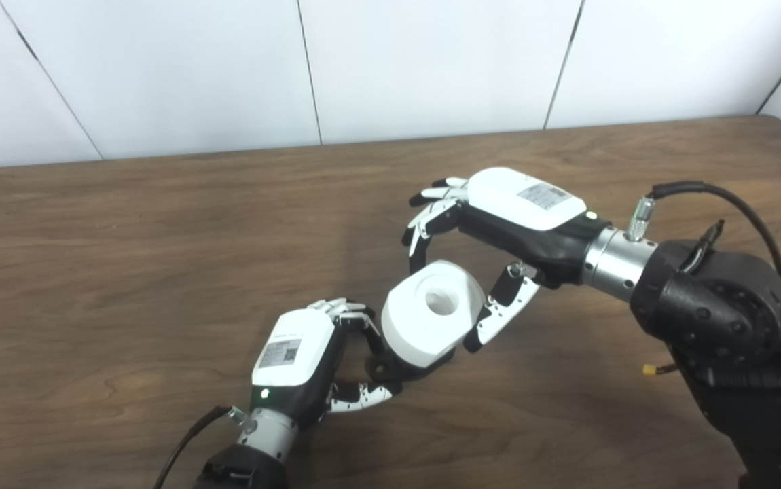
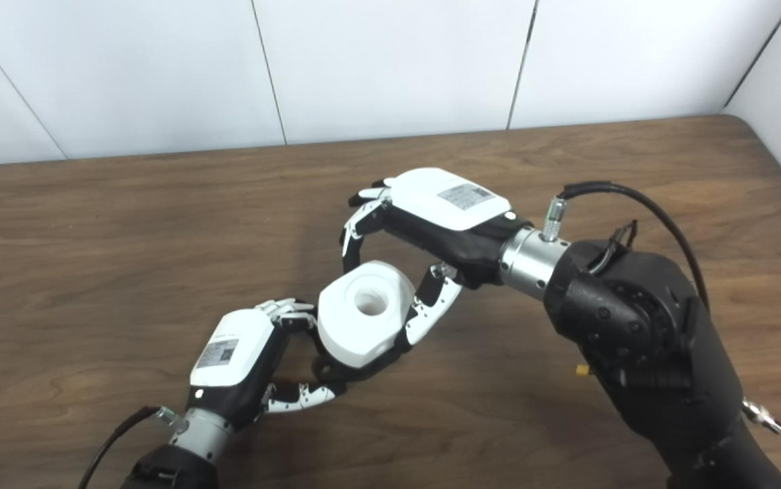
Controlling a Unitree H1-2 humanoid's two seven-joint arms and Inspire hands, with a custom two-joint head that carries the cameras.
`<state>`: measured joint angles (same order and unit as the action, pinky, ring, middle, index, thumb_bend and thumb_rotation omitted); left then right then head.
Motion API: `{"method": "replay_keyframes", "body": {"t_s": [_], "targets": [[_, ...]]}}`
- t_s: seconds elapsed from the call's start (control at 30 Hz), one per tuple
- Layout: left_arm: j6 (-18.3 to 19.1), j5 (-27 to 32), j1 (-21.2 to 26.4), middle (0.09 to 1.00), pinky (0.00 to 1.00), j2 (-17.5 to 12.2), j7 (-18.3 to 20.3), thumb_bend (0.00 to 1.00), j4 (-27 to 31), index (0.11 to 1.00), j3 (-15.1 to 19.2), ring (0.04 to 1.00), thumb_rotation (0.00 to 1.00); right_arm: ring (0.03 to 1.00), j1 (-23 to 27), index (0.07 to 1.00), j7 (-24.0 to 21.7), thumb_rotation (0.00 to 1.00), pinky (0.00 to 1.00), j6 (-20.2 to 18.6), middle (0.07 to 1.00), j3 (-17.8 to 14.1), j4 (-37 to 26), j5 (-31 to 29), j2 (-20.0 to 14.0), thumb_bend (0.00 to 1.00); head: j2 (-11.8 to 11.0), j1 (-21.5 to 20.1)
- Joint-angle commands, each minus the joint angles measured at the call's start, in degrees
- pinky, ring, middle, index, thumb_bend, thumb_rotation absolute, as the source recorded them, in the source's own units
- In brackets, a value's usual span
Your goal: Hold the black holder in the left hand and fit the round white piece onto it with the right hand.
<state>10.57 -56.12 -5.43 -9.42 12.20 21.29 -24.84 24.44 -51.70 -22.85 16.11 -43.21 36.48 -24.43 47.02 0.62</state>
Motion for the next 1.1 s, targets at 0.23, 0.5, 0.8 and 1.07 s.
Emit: {"method": "replay_keyframes", "body": {"t_s": [0.23,0.5,0.8,1.07], "targets": [[1.9,-0.3,-1.4,0.774,0.86,-0.3,4.9,0.52,-1.1,0.487,-0.9,0.846,0.05,0.903,0.9,0.482,1.8,0.13,0.99,1.6,0.758,0.9,0.1,0.8,0.6,0.52,0.2,-0.1],[2.2,-0.3,-1.6,0.774,0.85,-0.4,5.7,0.52,-0.3,0.487,-0.8,0.841,0.05,0.894,0.1,0.482,1.7,0.14,0.99,2.9,0.754,2.7,1.0,3.2,0.9,0.52,0.7,-0.4],[2.4,-0.1,-1.4,0.772,0.84,-0.7,6.2,0.52,-0.2,0.487,-0.5,0.842,0.05,0.904,-0.3,0.483,2.0,0.13,0.99,3.4,0.757,3.2,1.9,4.3,1.9,0.52,0.8,-1.2],[2.2,0.2,-1.6,0.776,0.84,-0.8,6.2,0.52,-0.1,0.487,-0.4,0.846,0.05,0.909,-0.4,0.483,1.8,0.13,0.97,4.5,0.759,3.2,1.7,5.1,1.9,0.52,0.8,-1.5]]}}
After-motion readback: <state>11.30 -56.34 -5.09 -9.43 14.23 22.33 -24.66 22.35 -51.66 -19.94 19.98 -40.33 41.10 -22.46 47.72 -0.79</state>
